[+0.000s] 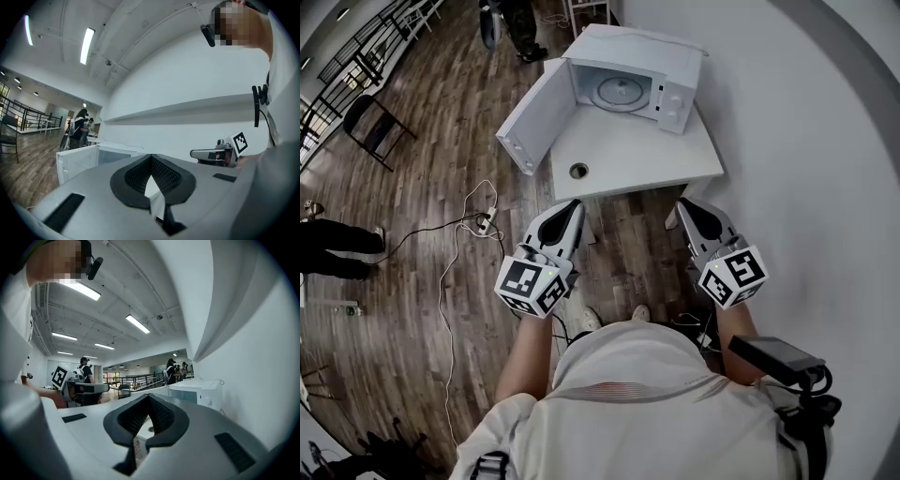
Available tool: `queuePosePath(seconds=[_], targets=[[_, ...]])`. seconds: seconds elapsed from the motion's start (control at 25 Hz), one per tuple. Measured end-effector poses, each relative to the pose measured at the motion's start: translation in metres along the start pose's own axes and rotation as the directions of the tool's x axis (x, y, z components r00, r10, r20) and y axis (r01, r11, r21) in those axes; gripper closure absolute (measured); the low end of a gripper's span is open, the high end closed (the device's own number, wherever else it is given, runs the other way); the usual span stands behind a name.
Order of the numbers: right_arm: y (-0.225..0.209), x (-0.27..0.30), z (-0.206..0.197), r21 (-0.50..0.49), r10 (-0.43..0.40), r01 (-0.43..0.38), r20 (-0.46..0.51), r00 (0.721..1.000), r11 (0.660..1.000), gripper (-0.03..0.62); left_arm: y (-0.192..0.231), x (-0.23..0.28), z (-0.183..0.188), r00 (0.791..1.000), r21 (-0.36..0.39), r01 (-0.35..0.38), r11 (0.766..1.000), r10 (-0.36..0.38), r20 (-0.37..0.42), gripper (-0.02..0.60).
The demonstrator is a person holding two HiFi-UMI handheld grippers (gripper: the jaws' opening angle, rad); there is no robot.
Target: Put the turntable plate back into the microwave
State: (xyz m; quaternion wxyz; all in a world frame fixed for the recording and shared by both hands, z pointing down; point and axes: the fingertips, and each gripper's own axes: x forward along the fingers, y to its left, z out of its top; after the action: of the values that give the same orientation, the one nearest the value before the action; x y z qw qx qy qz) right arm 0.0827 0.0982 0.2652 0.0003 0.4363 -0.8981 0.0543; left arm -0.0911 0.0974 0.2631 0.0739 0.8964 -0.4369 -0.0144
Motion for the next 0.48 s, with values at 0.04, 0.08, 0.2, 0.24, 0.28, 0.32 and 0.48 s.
queuePosePath(seconds=[0.04,0.08,0.2,0.24,0.28,0.32,0.48], targets=[[0.011,0.002,0.002,-0.005,0.001,-0.001,0.001,1.0,1.0,0.589,0.004,-0.009,0.001,1.0,0.0,0.003,1.0,-0.003,0.0,0.571],[0.024,0.003,0.004,-0.011,0.003,-0.003,0.002,1.0,1.0,0.589,0.006,-0.021,0.002,1.0,-0.001,0.005,1.0,-0.005,0.001,0.571],[0.049,0.007,0.009,-0.026,0.005,-0.005,-0.001,1.0,1.0,0.589,0.014,-0.04,0.008,1.0,0.003,0.013,1.0,-0.013,0.007,0.571],[0.052,0.01,0.01,-0.029,0.003,-0.003,-0.001,1.0,1.0,0.589,0.015,-0.041,0.01,1.0,0.006,0.018,1.0,-0.018,0.008,0.571],[0.053,0.012,0.01,-0.032,0.002,-0.002,-0.002,1.0,1.0,0.589,0.017,-0.04,0.01,1.0,0.008,0.022,1.0,-0.022,0.009,0.571],[0.054,0.014,0.01,-0.035,0.001,-0.001,-0.003,1.0,0.999,0.589,0.018,-0.04,0.01,1.0,0.008,0.026,1.0,-0.026,0.01,0.571],[0.054,0.02,0.007,-0.04,-0.002,0.001,-0.01,1.0,0.999,0.589,0.026,-0.037,0.01,0.999,-0.029,0.03,0.999,-0.029,0.037,0.571]])
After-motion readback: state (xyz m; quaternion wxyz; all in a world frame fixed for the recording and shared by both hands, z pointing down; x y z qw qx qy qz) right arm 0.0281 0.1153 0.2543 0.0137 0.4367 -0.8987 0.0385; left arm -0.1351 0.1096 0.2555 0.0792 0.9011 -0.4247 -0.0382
